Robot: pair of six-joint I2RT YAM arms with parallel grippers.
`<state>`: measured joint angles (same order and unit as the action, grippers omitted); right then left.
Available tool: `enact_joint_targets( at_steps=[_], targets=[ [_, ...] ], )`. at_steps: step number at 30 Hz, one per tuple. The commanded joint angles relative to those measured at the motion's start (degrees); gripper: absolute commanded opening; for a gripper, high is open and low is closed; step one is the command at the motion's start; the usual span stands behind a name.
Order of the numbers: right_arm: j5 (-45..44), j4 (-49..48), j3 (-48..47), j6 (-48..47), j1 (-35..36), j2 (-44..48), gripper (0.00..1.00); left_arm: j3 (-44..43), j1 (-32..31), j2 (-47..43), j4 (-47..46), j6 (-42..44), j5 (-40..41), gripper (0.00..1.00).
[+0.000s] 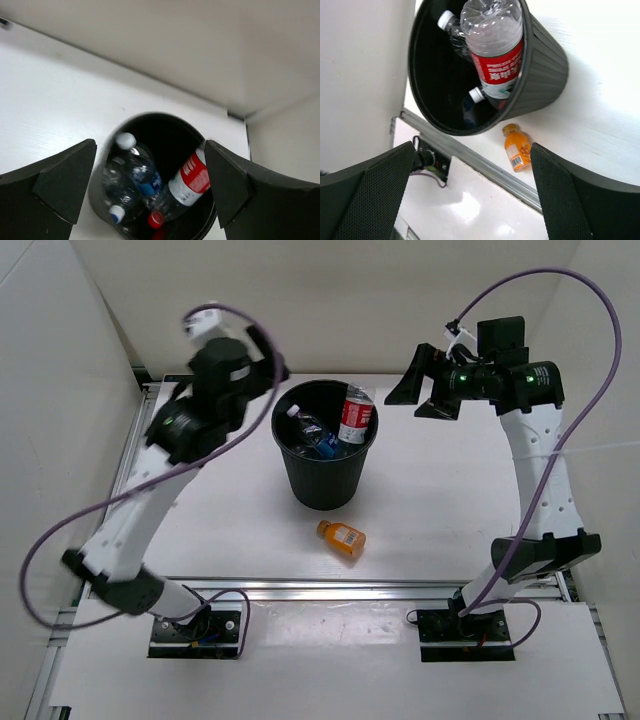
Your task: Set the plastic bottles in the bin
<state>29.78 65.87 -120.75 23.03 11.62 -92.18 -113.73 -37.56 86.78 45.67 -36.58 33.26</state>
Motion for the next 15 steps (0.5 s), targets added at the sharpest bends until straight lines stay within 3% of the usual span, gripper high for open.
enact_joint_targets(
  at_steps=[1,3,5,8,11,15],
  targets=[
    [-3.6,0.8,1.8,-2.4,2.2,4.3,1.00,8.0,4.3,-10.6,-1.6,-0.7,11.1,1.00],
    [-9.6,0.8,10.0,-2.4,5.6,8.8,1.00,17.5,7.3,-14.5,-1.0,-4.0,10.5,1.00],
    [-17.3,-6.3,21.8,-2.9,11.0,17.5,1.00,27.4,10.8,-20.3,-0.4,-7.1,10.5,1.00],
    [-18.3,-13.2,42.7,-1.5,11.8,26.9,1.00,35.7,14.4,-26.6,3.4,-14.1,8.6,1.00],
    [-18.5,-17.8,56.4,-2.5,11.8,30.8,1.00,43.1,17.2,-30.3,8.2,-18.8,6.0,1.00],
    [-23.3,-19.7,65.8,-2.5,13.0,30.1,1.00,49.7,19.4,-32.3,13.8,-23.7,3.0,1.00]
  ],
)
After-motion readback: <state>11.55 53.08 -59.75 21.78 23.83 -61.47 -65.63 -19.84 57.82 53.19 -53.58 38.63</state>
